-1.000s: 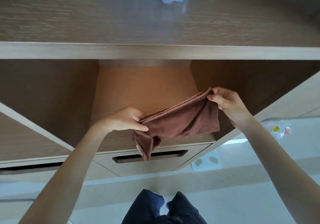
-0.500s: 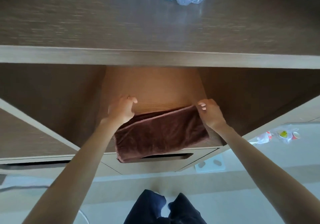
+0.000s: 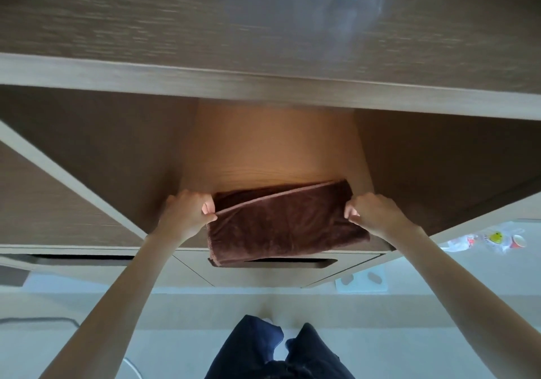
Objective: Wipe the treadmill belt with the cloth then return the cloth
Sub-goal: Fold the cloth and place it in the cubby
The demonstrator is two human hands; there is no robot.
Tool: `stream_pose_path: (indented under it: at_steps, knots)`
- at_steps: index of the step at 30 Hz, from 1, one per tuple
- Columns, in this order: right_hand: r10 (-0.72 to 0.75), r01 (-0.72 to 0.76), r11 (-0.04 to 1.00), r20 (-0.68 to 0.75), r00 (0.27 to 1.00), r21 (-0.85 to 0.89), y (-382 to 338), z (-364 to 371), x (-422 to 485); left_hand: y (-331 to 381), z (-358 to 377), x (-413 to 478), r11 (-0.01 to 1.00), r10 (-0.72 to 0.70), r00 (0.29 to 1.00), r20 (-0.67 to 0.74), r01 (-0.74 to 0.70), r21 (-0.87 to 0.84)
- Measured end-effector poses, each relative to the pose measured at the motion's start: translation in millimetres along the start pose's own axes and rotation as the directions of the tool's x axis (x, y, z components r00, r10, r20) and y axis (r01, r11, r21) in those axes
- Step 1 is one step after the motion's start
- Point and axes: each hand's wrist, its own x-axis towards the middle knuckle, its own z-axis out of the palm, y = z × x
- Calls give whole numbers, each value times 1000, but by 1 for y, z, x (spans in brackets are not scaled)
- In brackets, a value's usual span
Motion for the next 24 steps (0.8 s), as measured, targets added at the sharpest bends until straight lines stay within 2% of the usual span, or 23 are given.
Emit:
stream_pose_path:
  at_steps: [3,6,8,10,13,17,19,24]
  knots:
    - [-73,93,989,-174,982,113,-30,-10,27,-3,-6,4,991,-21,999,35,25,-128]
    - [-139,173,977,-238,961,128,-52,-14,55,-1,-11,8,997,4,998,-64,-9,-77]
    - [-180,205,973,-207,962,106,-57,-13,68,4,-13,13,1000,15,988,-154,-15,3]
    - [-185,202,974,-151,971,104,-57,-12,78,8,-14,18,997,9,983,-185,4,71]
    - [-205,217,973,-138,969,79,-54,-14,85,9,-12,23,990,-9,986,-168,32,137]
    - [-281,288,958,-199,939,4,-50,-15,86,4,-3,25,977,-6,991,-136,35,212]
    - [-283,289,957,-160,946,16,-46,-14,86,3,0,26,969,-7,994,-107,33,244]
    - [-305,302,952,-119,945,-38,-46,-16,88,5,4,25,976,21,985,-174,17,218]
